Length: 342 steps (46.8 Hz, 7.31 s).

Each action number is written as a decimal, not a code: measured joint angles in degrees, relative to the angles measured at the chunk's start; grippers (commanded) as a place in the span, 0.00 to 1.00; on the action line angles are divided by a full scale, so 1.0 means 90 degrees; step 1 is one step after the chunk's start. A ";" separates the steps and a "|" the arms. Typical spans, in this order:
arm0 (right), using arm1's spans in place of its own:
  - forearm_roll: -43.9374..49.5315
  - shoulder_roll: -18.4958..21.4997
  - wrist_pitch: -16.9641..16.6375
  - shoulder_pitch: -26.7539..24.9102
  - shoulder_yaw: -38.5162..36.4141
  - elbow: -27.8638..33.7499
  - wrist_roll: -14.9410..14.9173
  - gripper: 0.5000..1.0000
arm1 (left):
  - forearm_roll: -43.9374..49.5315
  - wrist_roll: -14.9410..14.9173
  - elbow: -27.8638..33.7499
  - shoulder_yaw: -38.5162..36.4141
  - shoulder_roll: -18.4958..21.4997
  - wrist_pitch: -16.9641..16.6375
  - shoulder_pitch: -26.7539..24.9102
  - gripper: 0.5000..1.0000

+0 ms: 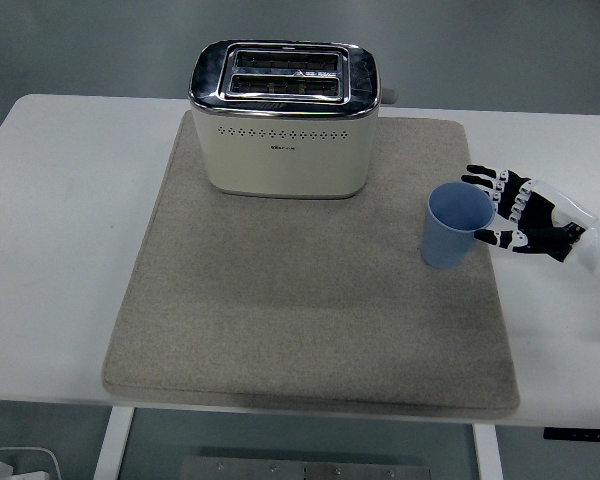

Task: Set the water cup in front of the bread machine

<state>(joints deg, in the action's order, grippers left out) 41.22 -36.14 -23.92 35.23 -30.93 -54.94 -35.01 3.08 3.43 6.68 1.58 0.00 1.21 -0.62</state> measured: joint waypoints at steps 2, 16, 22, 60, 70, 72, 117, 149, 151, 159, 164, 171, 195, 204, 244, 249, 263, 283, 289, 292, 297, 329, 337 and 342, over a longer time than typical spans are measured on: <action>0.0000 0.0002 0.0000 0.0000 0.0000 0.0000 0.0000 0.86 | 0.0000 0.0000 0.0000 0.0000 0.0000 0.0000 0.0002 1.00; 0.0009 0.0237 0.0127 -0.0017 0.0050 0.0002 0.0000 0.86 | 0.0000 0.0000 0.0002 0.0000 0.0000 0.0000 0.0002 1.00; 0.0011 0.0284 0.0210 -0.0018 0.0075 0.0002 0.0000 0.86 | 0.0000 0.0000 0.0002 0.0000 0.0000 0.0000 0.0000 1.00; 0.0239 0.0637 0.0578 0.0020 0.0109 0.0048 0.0001 0.86 | 0.0000 0.0000 0.0000 0.0000 0.0000 0.0000 0.0001 1.00; 0.0239 0.0644 0.0587 0.0022 0.0107 0.0060 0.0001 0.85 | 0.0000 0.0000 0.0000 0.0000 0.0000 0.0000 0.0001 1.00; 0.0239 0.0646 0.0587 0.0021 0.0107 0.0060 0.0001 0.85 | 0.0000 0.0000 0.0000 0.0000 0.0000 0.0000 0.0001 1.00; 0.0230 0.0740 0.0730 0.0035 0.0101 0.0056 0.0001 0.17 | 0.0000 0.0000 0.0000 0.0000 0.0000 0.0000 0.0001 1.00; 0.0251 0.1755 0.0536 0.0636 0.0114 -0.0214 0.0001 0.19 | 0.0000 0.0000 0.0000 0.0000 0.0000 0.0001 0.0002 1.00; 0.0272 0.1851 0.0549 0.0636 0.0114 -0.0208 0.0001 0.19 | 0.0000 0.0000 0.0000 0.0000 0.0000 0.0001 0.0002 1.00; 0.0351 0.2216 0.0633 0.0637 0.0158 -0.0137 0.0034 0.19 | 0.0000 0.0000 0.0000 0.0000 0.0000 0.0001 0.0002 1.00; 0.0362 0.2472 0.0857 0.0647 0.0184 -0.0093 0.0246 0.20 | 0.0000 0.0000 0.0000 0.0000 0.0000 0.0001 0.0001 1.00; 0.0387 0.2770 0.1061 0.0673 0.0185 -0.0043 0.0532 0.20 | 0.0000 0.0000 0.0000 0.0000 0.0000 0.0001 0.0002 1.00; 0.0631 0.3589 0.1857 0.0735 0.0253 0.0067 0.0897 0.28 | 0.0000 0.0000 0.0000 0.0000 0.0000 0.0000 0.0000 1.00; 0.0848 0.3747 0.2204 0.0718 0.0359 0.0116 0.0901 0.35 | 0.0000 0.0000 0.0000 0.0000 0.0000 -0.0004 0.0000 1.00; 0.0840 0.4016 0.3099 0.0653 0.0430 0.0461 0.0891 0.49 | 0.0000 0.0000 0.0000 0.0000 0.0000 -0.0001 0.0001 1.00; 0.0840 0.4016 0.3099 0.0650 0.0494 0.0461 0.0885 0.52 | 0.0000 0.0000 0.0000 0.0000 0.0000 -0.0001 0.0001 1.00; 0.0836 0.4016 0.3106 0.0647 0.0507 0.0461 0.0883 0.77 | 0.0000 0.0000 0.0000 0.0000 0.0000 -0.0001 0.0001 1.00; 0.0811 0.4016 0.3058 0.0644 0.0556 0.0461 0.0892 0.85 | 0.0000 0.0000 0.0000 0.0000 0.0000 0.0000 0.0001 1.00; 0.0801 0.4016 0.3052 0.0646 0.0556 0.0454 0.0892 0.85 | 0.0000 0.0000 0.0000 0.0000 0.0000 0.0003 0.0001 1.00; 0.0800 0.4016 0.3035 0.0654 0.0556 0.0451 0.0892 0.85 | 0.0000 0.0000 0.0000 0.0000 0.0000 0.0003 0.0001 1.00; 0.0800 0.4016 0.3028 0.0656 0.0556 0.0450 0.0892 0.85 | 0.0000 0.0000 0.0000 0.0000 0.0000 0.0003 0.0001 1.00; 0.0800 0.3984 0.2758 0.0648 0.0556 0.0415 0.0892 0.85 | 0.0000 0.0000 0.0000 0.0000 0.0000 -0.0003 0.0001 1.00; 0.0792 0.3882 0.2700 0.0649 0.0555 0.0421 0.0892 0.85 | 0.0000 0.0000 0.0003 0.0000 0.0000 0.0002 0.0001 1.00; 0.0792 0.3823 0.2694 0.0652 0.0555 0.0421 0.0892 0.85 | 0.0000 0.0000 0.0003 0.0000 0.0000 0.0002 0.0001 1.00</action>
<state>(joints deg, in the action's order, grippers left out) 48.34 -1.73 0.33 41.10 -25.94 -51.15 -26.98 3.08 3.43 6.70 1.58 0.00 1.23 -0.61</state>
